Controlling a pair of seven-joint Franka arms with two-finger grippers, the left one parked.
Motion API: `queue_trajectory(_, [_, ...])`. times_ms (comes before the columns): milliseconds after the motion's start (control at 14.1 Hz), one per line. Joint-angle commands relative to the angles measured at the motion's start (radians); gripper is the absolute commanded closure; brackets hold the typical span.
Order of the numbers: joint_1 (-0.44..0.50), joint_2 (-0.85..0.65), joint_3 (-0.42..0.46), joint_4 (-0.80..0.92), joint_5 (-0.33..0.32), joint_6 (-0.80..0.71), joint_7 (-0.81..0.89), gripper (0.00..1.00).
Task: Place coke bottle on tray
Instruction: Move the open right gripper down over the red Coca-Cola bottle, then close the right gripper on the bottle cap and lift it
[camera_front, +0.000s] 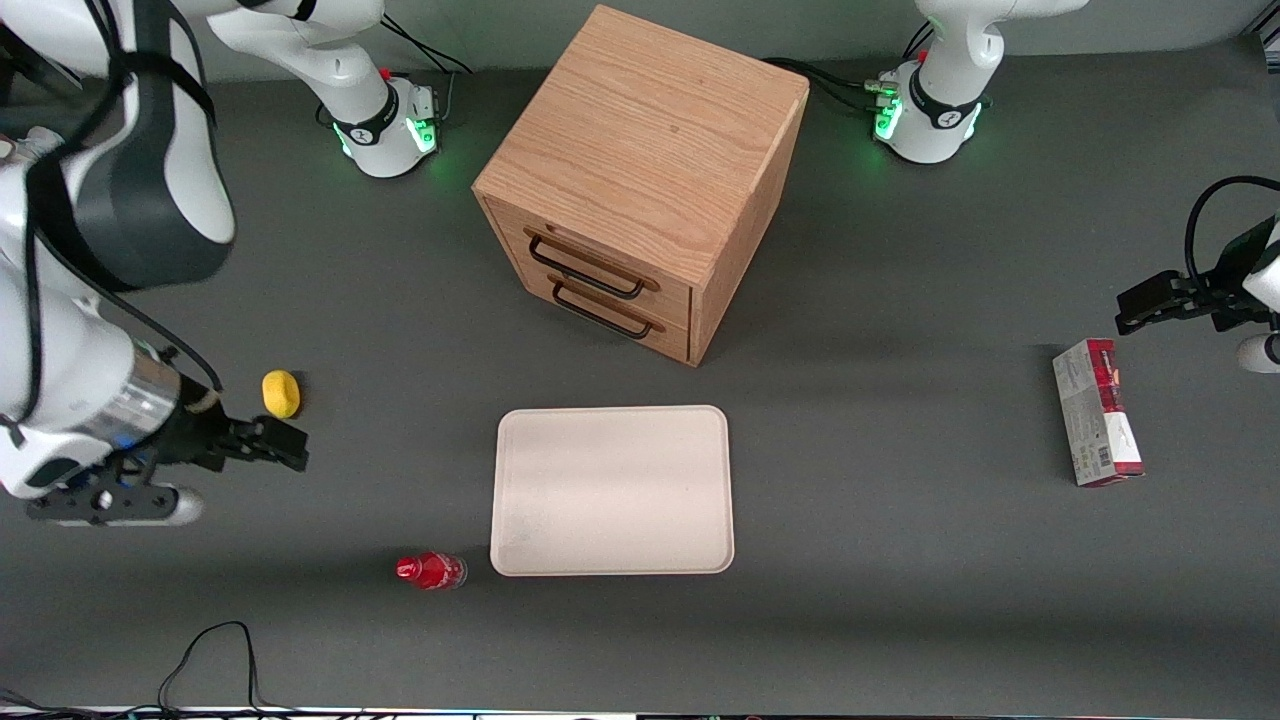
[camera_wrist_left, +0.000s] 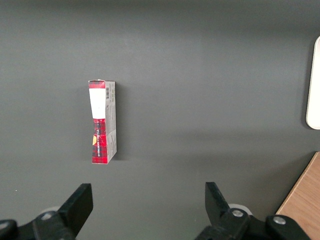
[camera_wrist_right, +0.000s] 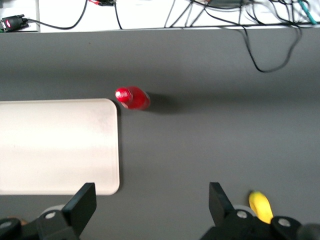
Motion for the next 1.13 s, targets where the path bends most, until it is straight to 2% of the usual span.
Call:
queue_trajectory(0, [-0.008,0.174,0.027,0.188,0.012,0.012,-0.022,0.0])
queue_trajectory(212, [-0.002,0.257,0.04,0.199,0.005,0.111,-0.03,0.0])
queue_trajectory(424, [0.001,0.324,0.073,0.196,-0.067,0.214,-0.041,0.0])
queue_trajectory(1061, [0.003,0.424,0.092,0.182,-0.071,0.349,-0.07,0.0])
